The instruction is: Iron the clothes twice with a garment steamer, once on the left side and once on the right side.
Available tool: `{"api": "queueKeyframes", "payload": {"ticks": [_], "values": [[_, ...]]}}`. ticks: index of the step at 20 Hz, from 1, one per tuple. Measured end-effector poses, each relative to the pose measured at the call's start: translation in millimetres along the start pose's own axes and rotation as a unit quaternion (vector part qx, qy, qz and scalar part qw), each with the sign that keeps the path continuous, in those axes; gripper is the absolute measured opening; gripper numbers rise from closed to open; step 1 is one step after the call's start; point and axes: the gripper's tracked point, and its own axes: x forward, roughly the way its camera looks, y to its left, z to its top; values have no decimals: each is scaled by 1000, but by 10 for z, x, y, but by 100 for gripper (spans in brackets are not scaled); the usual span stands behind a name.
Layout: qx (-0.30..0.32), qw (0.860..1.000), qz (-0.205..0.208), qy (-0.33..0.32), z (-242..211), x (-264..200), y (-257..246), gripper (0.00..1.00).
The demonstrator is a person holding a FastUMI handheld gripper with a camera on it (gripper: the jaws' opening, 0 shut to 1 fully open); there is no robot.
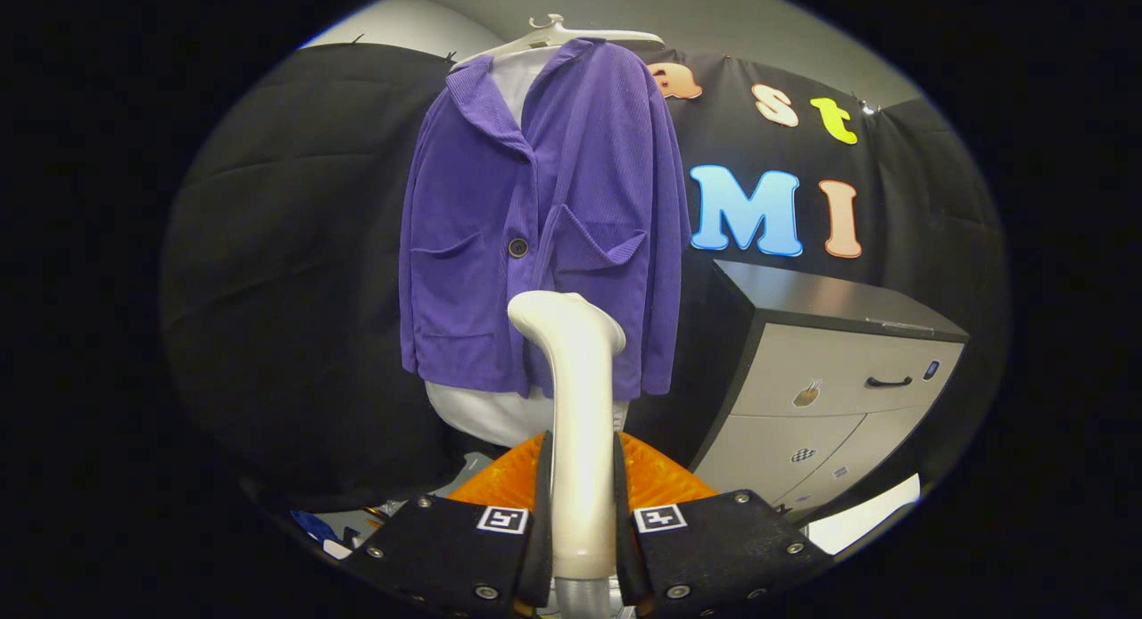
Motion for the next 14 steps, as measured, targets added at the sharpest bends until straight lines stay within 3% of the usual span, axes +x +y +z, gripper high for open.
{"api": "queueKeyframes", "payload": {"ticks": [5,9,14], "values": [[9,1000,5,-17,64,-172,-9,29],[3,997,20,-81,573,-432,61,29],[3,980,35,-196,1402,-844,138,29]]}}
